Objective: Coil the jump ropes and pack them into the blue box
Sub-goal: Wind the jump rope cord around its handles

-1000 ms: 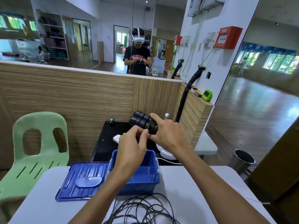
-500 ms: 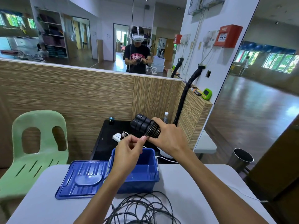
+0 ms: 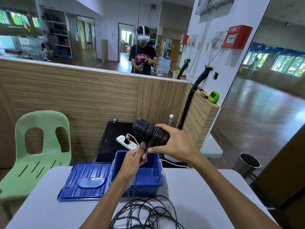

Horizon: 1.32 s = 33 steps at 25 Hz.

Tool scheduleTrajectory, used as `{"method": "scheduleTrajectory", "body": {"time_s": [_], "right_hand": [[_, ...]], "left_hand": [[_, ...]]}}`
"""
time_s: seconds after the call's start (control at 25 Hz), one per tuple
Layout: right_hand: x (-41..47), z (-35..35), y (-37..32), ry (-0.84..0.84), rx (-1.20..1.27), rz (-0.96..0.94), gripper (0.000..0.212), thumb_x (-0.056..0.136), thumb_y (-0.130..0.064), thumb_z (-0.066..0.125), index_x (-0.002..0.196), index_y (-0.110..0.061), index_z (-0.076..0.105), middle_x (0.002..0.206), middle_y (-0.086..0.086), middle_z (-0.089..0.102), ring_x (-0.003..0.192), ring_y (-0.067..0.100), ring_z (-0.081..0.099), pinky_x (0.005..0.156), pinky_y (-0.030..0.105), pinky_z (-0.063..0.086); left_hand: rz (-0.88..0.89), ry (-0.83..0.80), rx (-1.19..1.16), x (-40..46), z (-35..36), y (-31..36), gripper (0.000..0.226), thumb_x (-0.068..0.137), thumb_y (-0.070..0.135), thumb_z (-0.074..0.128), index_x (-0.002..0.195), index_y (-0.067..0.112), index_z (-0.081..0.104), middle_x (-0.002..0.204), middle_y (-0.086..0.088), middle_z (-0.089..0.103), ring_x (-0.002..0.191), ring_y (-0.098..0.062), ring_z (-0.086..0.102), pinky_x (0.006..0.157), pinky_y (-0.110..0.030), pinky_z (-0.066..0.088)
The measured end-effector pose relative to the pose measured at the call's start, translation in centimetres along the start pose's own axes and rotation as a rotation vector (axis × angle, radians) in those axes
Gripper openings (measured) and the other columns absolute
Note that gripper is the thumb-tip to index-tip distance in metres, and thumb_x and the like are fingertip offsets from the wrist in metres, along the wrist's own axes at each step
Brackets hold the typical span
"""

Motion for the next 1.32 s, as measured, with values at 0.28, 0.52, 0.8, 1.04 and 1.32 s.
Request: {"method": "scheduleTrajectory", "body": {"time_s": [0.28,0.52,0.8,1.04,1.32], "right_hand": [[-1.8,1.1,-0.8,-0.108,0.098,-0.078,0.054,0.073,-0.065,0.073,0.119,-0.038,0.058,0.092,-0.015,0.062,0.083,-0.002,0.059,0.070,0.014,0.048],[-4.6,0.9,-1.3,-0.295,-0.206,-0.222,0.065,0.074,-0.073,0.065,0.129,-0.042,0.049,0.093,-0.011,0.067,0.079,0.004,0.060,0.072,0.022,0.049],[-4.4,2.1,-1.1,-0.247,-0.570,-0.204,0.076,0.080,-0.083,0.042,0.132,-0.028,0.041,0.098,0.003,0.069,0.089,0.026,0.064,0.073,0.039,0.050],[-2.8,2.6,-2.3,-0.215,-0.663,-0.137,0.074,0.083,-0.078,0.043,0.128,-0.019,0.042,0.088,0.003,0.066,0.077,0.024,0.063,0.059,0.035,0.045],[-0.7,0.2,-0.5,0.030,-0.581,0.002,0.076,0.084,-0.079,0.042,0.147,-0.041,0.024,0.103,-0.001,0.071,0.091,0.024,0.067,0.064,0.032,0.042]], "left_hand": [[-0.002,-0.285,0.214,0.8,1.0,0.7,0.029,0.092,0.040,0.054,0.081,0.013,0.055,0.071,0.004,0.054,0.071,-0.008,0.052,0.071,-0.016,0.043],[0.143,-0.484,0.839,5.6,0.5,5.8,0.058,0.097,0.031,0.055,0.043,0.010,0.050,0.043,0.001,0.037,0.042,-0.009,0.030,0.046,-0.025,0.027],[0.560,-0.424,1.523,5.4,2.5,11.1,0.058,0.092,0.055,0.049,0.047,0.021,0.037,0.044,0.003,0.039,0.047,-0.017,0.039,0.050,-0.029,0.029],[0.590,-0.214,1.597,4.5,2.8,13.3,0.054,0.093,0.057,0.046,0.052,0.022,0.038,0.055,0.006,0.044,0.062,-0.024,0.052,0.056,-0.029,0.036],[0.918,0.010,1.611,-0.7,1.9,12.0,0.019,0.070,0.024,0.084,0.078,0.021,0.067,0.061,0.006,0.059,0.051,-0.017,0.061,0.044,-0.025,0.032]]}}
Point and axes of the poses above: each hand's wrist, its own x-axis towards the middle knuckle, its own z-axis out of the palm, y = z × x, the point moved 5 cm from there along x, towards the middle knuckle
